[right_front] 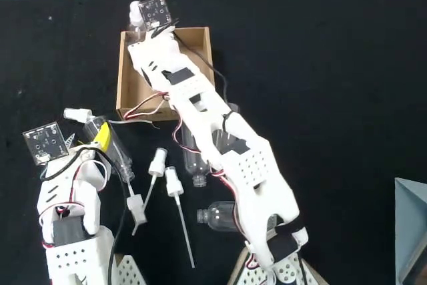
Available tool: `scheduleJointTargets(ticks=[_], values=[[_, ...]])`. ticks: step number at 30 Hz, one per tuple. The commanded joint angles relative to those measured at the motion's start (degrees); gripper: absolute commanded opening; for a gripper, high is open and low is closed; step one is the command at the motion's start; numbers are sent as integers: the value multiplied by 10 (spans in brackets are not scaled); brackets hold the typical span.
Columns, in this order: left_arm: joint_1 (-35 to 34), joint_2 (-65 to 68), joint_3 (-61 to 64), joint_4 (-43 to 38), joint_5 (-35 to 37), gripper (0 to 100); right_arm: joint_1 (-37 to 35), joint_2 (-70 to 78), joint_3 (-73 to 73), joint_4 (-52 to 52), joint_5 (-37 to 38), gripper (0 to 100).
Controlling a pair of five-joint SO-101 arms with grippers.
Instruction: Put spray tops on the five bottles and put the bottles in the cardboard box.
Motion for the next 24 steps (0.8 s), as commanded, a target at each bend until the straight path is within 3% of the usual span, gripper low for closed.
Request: scheduleJointTargets(ticks=[1, 24], values=[[0, -6, -10, -14, -4, 230, 12, -3, -22, 25, -4, 239], [0, -6, -10, -14, -4, 230, 12, -6, -20, 29, -1, 241]])
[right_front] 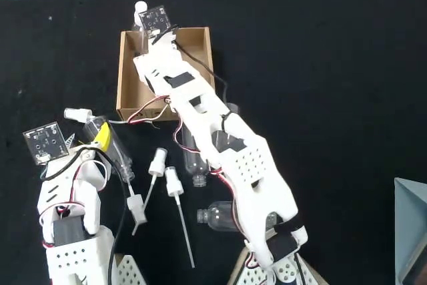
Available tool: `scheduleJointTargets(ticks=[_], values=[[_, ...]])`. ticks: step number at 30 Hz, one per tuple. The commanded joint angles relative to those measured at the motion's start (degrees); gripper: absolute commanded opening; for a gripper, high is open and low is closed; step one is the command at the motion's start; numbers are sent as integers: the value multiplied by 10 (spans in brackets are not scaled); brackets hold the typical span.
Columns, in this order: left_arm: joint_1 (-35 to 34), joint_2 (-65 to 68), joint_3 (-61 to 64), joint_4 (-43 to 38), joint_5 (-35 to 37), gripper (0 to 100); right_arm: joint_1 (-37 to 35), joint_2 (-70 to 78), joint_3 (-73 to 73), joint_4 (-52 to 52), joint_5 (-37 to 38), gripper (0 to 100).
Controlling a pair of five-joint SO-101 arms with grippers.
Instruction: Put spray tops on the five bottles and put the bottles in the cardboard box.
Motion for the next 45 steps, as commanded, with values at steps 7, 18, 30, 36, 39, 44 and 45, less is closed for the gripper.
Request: scheduleJointTargets(ticks=[7, 18, 30, 36, 39, 44, 45], values=[[0, -6, -10, -14, -4, 230, 9, -21, -24, -1, -1, 241], [0, -6, -10, -14, -4, 230, -15, -20, -23, -1, 0, 241], [-1, -6, -10, -14, -4, 230, -23, -22, -19, 4, 39, 240], [-3, -6, -10, -14, -4, 230, -23, -63, -19, 81, 40, 240], [-3, -6, -10, -14, -4, 230, -22, -88, -19, 129, 40, 240], [-4, -6, -10, -14, -4, 230, -22, -119, -19, 191, 40, 238], [-4, -6, -10, -14, -4, 230, -22, -125, -19, 204, 40, 237]])
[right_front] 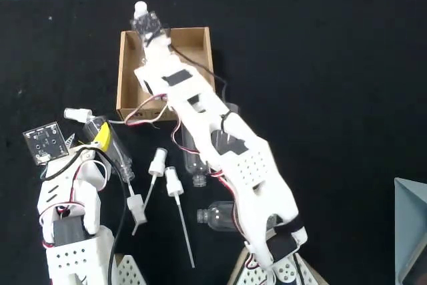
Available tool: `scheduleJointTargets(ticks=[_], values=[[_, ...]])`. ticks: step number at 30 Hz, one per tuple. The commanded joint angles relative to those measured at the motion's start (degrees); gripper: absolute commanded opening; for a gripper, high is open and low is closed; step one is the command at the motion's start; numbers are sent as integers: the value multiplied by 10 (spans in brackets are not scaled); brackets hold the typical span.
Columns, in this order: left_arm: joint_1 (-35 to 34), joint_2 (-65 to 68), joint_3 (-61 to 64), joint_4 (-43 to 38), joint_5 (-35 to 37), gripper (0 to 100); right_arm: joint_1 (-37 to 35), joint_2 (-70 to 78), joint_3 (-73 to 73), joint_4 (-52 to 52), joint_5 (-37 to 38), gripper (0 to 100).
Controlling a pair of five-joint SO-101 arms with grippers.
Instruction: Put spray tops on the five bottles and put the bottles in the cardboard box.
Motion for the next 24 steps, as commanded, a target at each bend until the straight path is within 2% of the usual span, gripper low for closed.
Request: scheduleJointTargets(ticks=[1, 15, 24], values=[[-4, -6, -10, -14, -4, 230, -13, -81, -19, 47, 4, 237], [-4, -6, -10, -14, -4, 230, -11, -219, -19, 273, 8, 237], [-5, -6, 0, -37, -4, 230, 33, -313, -23, 384, 9, 240]])
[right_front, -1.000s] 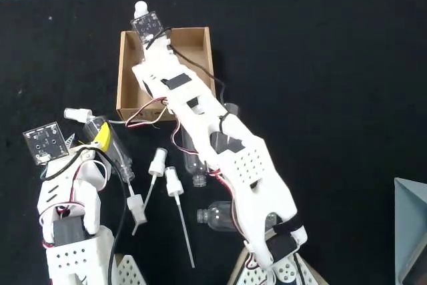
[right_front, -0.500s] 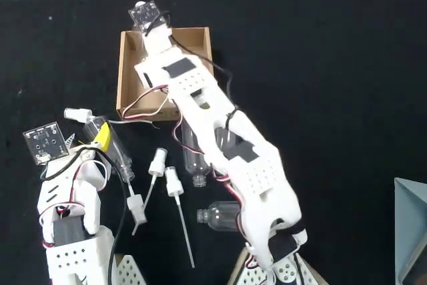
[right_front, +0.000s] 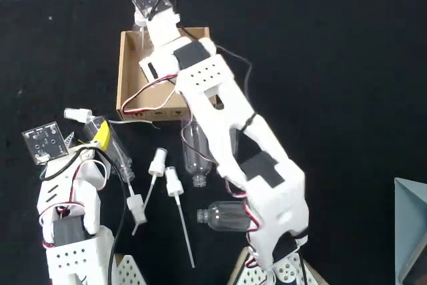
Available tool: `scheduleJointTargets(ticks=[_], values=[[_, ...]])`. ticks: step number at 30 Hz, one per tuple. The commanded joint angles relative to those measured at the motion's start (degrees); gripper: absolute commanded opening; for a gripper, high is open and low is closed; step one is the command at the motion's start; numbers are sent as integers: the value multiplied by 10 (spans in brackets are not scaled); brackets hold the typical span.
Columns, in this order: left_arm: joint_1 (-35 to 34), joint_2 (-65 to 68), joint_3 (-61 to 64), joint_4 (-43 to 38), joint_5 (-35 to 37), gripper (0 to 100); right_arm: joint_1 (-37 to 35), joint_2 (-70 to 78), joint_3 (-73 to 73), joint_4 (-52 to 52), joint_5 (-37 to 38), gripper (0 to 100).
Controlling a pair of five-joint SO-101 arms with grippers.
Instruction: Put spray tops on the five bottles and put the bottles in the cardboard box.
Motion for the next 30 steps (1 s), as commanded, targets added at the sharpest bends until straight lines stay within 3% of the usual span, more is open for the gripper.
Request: scheduleJointTargets(ticks=[1, 18, 30], values=[[-5, -6, 2, -32, -4, 230, 36, -88, -23, 43, 7, 240], [-5, -6, 2, -33, -4, 230, 48, -207, -18, 229, 7, 241], [-5, -6, 2, -33, -4, 230, 108, -255, -2, 280, 2, 240]])
